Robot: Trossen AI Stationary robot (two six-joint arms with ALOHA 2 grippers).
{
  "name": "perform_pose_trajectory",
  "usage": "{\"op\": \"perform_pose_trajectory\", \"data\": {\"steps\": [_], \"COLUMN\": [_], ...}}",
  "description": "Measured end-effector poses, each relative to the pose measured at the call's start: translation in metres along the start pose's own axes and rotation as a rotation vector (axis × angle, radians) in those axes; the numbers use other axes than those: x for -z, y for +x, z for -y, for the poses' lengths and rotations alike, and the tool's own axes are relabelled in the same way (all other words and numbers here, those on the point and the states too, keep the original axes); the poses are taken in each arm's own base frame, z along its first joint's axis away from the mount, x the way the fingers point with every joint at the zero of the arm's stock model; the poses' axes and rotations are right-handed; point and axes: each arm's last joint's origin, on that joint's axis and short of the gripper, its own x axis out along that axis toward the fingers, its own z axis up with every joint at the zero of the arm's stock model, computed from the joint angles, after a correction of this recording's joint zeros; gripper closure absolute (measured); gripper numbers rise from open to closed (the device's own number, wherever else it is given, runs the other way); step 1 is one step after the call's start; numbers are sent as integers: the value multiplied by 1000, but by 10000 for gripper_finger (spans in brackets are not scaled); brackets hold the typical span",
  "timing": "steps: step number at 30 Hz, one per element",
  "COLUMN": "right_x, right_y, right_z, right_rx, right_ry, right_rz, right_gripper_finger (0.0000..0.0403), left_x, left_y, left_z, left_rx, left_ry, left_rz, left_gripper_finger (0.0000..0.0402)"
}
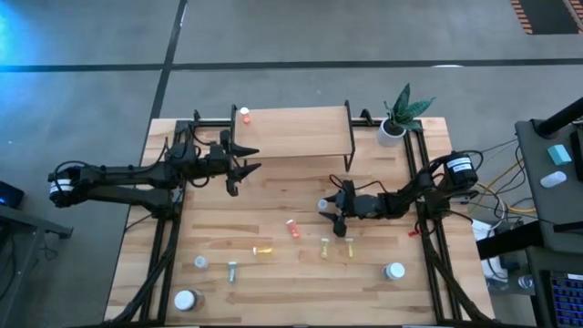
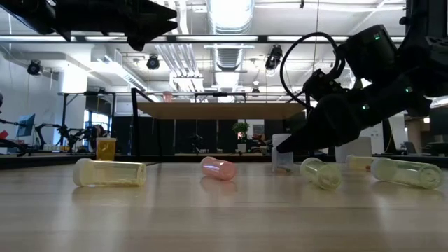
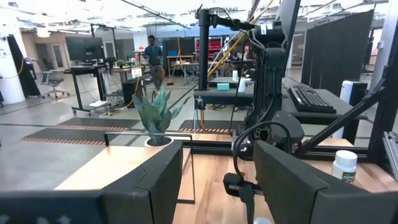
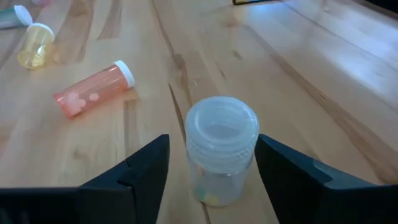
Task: Pick and place medicine bottles onto shelf by color
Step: Put the right transparent pill bottle on the shelf
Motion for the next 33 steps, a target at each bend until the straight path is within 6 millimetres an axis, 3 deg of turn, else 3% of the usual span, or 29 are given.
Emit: {"op": "perform_pose_trajectory", "data": {"steps": [9,18,28,33], "right_x": [-1,-10,-59,-90], "right_y": [0,-1,-15,-26], "right_z": [0,-1,-3,11], "right_rx": [-1,-13,-18,69], "right_ry": [-5,14,-48,-69], "right_rz": [4,71,269,378], "right_gripper_finger": [258,246,254,249], "left_x": [0,0,0,0], "left_y": [0,0,0,0], "left_z": [0,0,0,0], "left_rx": [-1,0,0,0], "left_ry": [0,0,-1,0], "left_rz": [5,4,3,4], "left_gripper_finger": [220,220,220,220]}}
